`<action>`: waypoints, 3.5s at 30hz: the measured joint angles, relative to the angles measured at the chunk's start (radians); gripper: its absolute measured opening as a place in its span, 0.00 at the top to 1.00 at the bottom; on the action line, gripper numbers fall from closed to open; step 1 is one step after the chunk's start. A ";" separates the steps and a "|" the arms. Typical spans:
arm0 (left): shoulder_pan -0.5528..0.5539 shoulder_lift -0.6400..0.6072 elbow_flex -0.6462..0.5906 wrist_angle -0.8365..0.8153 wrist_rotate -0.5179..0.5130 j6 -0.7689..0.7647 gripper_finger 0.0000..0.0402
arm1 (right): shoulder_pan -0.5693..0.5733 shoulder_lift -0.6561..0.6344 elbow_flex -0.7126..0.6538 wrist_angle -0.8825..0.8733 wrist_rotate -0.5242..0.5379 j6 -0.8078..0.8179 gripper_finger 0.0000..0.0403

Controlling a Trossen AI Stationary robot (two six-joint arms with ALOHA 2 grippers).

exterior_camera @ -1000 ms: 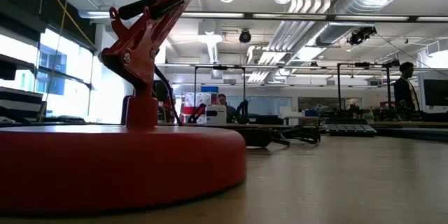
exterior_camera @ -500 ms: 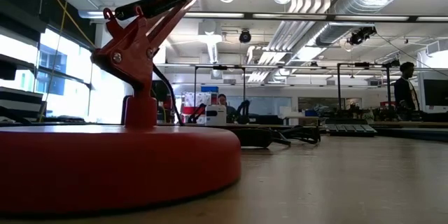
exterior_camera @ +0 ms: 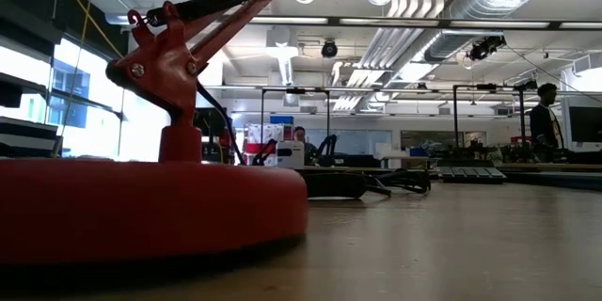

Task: Screw lightbulb
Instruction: Insert the white lightbulb into the red lamp

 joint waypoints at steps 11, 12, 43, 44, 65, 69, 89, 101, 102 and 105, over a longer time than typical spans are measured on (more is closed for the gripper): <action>-0.001 0.002 0.000 -0.155 -0.139 0.124 1.00 | 0.026 0.000 0.000 0.003 0.130 0.112 0.39; -0.004 0.002 0.000 -0.164 -0.138 0.119 1.00 | 0.026 0.000 0.000 0.004 0.132 0.117 0.39; -0.014 0.000 0.000 -0.059 -0.132 0.040 1.00 | 0.023 -0.008 0.000 -0.045 -0.036 -0.178 0.32; -0.014 0.000 0.000 -0.057 -0.132 0.034 1.00 | 0.022 -0.012 0.000 -0.055 -0.044 -0.185 0.32; -0.014 0.001 0.000 0.113 -0.102 0.091 1.00 | 0.009 -0.043 -0.001 -0.106 -0.079 -0.488 0.32; -0.014 0.000 0.000 0.201 -0.084 0.160 1.00 | 0.009 -0.043 -0.001 -0.110 -0.083 -0.598 0.32; -0.014 0.000 0.000 0.379 -0.023 0.209 1.00 | 0.004 -0.030 -0.001 -0.112 -0.086 -1.765 0.32; -0.013 0.000 0.000 0.482 0.106 0.145 1.00 | 0.004 -0.030 -0.001 -0.107 -0.082 -2.399 0.32; -0.013 0.000 0.000 0.484 0.111 0.136 1.00 | 0.004 -0.030 -0.001 -0.103 -0.082 -2.451 0.32; -0.013 0.000 0.000 0.487 0.126 0.108 1.00 | 0.004 -0.029 -0.002 -0.094 -0.083 -2.625 0.32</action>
